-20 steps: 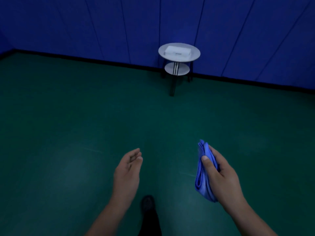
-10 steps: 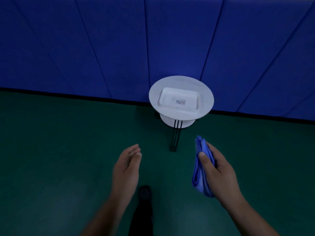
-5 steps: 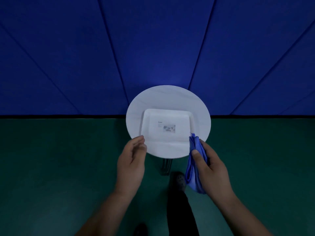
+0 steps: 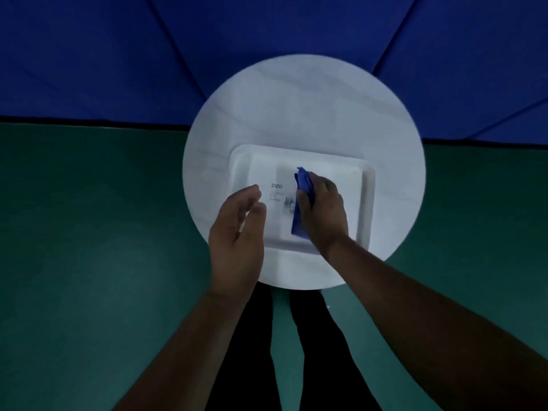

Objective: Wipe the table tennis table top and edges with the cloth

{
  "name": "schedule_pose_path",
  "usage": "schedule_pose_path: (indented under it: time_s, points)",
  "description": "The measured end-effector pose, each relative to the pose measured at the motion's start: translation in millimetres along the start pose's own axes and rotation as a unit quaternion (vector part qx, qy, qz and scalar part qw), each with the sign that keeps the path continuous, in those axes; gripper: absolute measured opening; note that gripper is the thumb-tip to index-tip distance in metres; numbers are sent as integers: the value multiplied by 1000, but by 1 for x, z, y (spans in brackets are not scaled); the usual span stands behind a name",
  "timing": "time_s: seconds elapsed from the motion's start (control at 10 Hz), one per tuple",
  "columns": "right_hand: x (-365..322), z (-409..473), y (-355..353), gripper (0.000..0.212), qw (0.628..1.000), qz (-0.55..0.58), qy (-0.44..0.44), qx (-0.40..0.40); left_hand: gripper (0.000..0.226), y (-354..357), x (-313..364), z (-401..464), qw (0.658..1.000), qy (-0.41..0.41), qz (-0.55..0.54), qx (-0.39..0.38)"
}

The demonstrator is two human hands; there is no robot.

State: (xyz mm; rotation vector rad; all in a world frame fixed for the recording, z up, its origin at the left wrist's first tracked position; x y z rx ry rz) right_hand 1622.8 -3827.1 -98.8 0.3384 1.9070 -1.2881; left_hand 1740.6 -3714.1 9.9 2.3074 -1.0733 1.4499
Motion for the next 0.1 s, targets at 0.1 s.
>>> schedule_pose_path:
  time_s: [0.1]
  points:
    - [21,27,29,50,999,-32,20,-24,25,6,-17,32,1000,-15,-2,12]
Point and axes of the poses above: each hand's wrist, its own z-axis towards the middle knuckle, its own y-axis out of the palm, x = y × z, the point moved 3 cm from there along z, towards the middle knuckle, and after that the axes turned 14 degrees about -y, right-handed, at the moved point
